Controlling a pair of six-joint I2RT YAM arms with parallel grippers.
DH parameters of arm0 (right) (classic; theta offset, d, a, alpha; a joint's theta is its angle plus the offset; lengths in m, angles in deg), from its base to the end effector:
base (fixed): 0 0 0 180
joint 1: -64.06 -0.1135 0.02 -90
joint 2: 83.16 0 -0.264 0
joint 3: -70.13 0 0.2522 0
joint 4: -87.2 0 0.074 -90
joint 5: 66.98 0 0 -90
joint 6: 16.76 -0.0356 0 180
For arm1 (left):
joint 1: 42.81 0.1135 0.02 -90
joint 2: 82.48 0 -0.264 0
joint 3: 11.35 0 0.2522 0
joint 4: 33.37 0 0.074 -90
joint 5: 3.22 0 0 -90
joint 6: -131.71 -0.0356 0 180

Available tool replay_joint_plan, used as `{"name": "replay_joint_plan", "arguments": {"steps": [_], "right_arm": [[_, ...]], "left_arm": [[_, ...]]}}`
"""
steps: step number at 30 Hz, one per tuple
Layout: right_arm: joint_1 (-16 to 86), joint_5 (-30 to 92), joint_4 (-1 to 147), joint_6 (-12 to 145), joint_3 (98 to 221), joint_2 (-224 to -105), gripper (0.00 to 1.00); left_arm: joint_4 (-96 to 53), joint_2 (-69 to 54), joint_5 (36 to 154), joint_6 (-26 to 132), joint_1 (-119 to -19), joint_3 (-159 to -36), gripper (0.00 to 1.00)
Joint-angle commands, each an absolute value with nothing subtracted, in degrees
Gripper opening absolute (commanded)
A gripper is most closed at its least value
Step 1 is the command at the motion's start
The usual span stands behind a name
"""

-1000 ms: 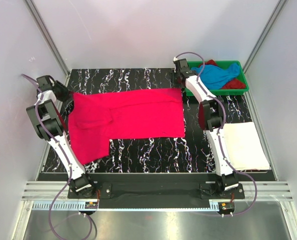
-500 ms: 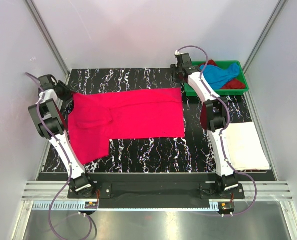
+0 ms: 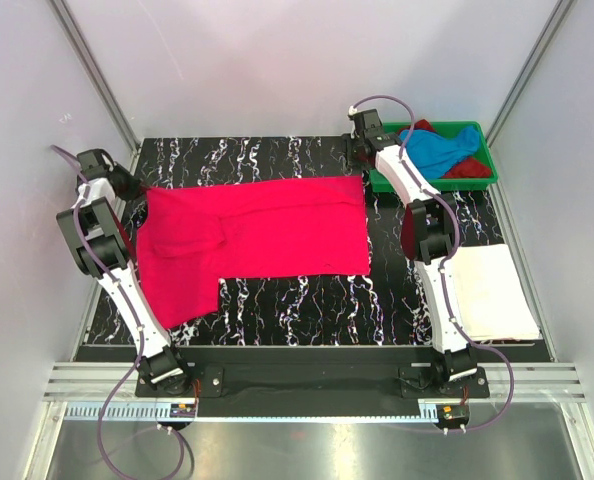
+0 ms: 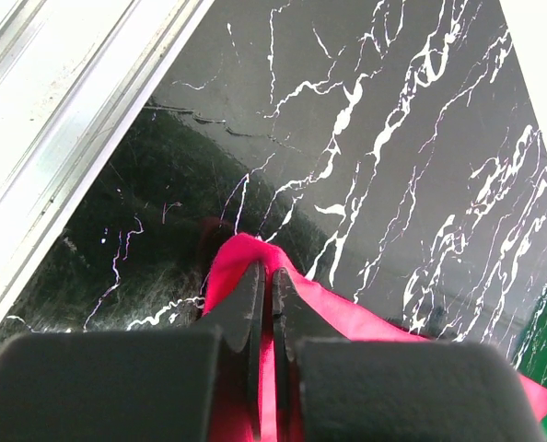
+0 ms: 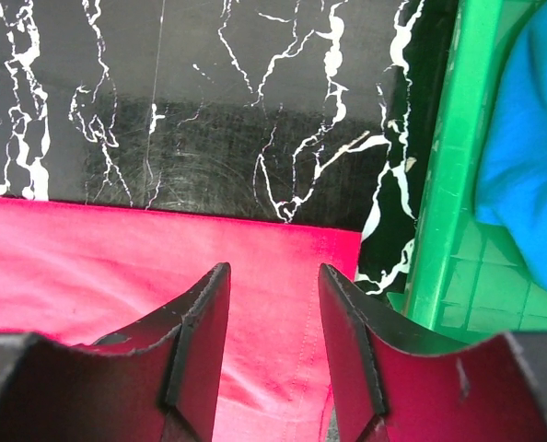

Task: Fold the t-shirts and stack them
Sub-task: Fold the tshirt

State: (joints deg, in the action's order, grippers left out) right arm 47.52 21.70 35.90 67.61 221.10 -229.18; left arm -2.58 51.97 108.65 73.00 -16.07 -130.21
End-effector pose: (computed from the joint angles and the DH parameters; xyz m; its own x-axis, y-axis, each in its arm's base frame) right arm 0.5426 0.1603 0.2035 -0.7167 -0.1105 -0.6886 -0.2000 0.9785 0.0511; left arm 0.4718 0.2229 0.1567 -0.4548 -0.7688 -0.4495 -0.4965 0.6379 -0.5887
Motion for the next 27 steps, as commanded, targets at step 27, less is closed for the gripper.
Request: {"name": "replay_joint_plan", "arguments": {"steps": [27], "right_arm": [[47.6,24.3,35.6,67.7,224.2,-231.9,0.52]], "left_arm": [[-10.6,41.9,97.2,72.9,-5.7,-121.4,0.0]]}}
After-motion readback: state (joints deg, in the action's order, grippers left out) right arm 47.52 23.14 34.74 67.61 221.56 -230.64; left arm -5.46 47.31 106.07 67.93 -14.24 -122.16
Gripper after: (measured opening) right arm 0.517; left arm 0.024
